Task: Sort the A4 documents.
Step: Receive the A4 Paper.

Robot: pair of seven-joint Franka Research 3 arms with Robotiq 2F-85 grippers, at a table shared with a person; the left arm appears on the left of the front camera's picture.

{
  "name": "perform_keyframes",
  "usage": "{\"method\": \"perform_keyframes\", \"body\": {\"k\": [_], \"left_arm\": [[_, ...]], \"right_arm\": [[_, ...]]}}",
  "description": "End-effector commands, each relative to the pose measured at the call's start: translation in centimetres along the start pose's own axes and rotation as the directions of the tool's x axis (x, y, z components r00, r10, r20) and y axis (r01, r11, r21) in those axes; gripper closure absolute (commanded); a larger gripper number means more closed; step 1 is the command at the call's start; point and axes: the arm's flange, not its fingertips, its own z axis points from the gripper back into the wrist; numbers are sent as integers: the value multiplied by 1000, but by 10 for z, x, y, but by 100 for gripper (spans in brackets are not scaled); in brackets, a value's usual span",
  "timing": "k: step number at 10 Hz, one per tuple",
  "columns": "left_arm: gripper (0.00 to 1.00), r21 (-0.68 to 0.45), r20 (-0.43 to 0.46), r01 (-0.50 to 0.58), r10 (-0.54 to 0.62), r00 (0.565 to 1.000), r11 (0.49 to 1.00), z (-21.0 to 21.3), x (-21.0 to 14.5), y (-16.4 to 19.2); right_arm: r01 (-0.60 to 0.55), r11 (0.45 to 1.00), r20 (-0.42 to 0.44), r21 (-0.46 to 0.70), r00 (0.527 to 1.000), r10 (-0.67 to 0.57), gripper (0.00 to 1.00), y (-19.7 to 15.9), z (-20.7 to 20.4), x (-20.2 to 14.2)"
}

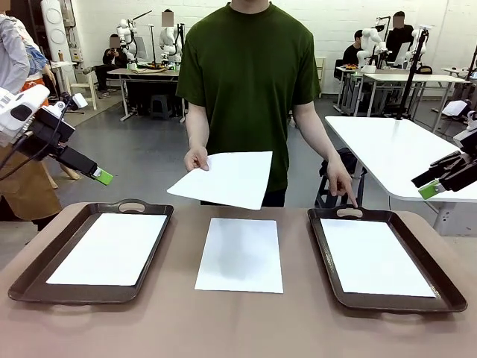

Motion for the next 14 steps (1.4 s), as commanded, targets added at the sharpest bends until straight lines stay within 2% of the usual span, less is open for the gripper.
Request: {"method": "perform_keyframes", "body": {"k": [1, 3, 4, 6, 8, 10, 12, 14], "left_arm": [[0, 7, -2, 19, -19, 1000, 1000, 0, -1, 0], [0, 7, -2, 19, -19, 1000, 1000, 0, -1, 0], [0, 7, -2, 19, -19, 1000, 1000, 0, -1, 0], [0, 7, -2, 19, -19, 1000, 1000, 0, -1, 0], [0, 7, -2, 19, -19, 1000, 1000, 0, -1, 0], [0, 7, -2, 19, -19, 1000, 1000, 0, -1, 0], [0, 7, -2, 19, -19, 1000, 1000, 0, -1, 0], [0, 7, -2, 19, -19, 1000, 1000, 0, -1, 0]], "right_arm": [[54, 998, 0, -15, 999, -54, 0, 6, -11, 25], [139, 987, -11, 76, 990, -139, 0, 27, -37, 48], [224, 960, -27, 169, 974, -223, 0, 40, -58, 60], [323, 898, -105, 299, 946, -306, 0, 57, -103, 81], [433, 799, -140, 417, 899, -414, 0, 69, -147, 105], [522, 740, -138, 424, 845, -518, 0, 71, -180, 126], [618, 675, -130, 404, 769, -626, 0, 57, -213, 151], [678, 640, -115, 363, 714, -691, 0, 42, -240, 169]]}}
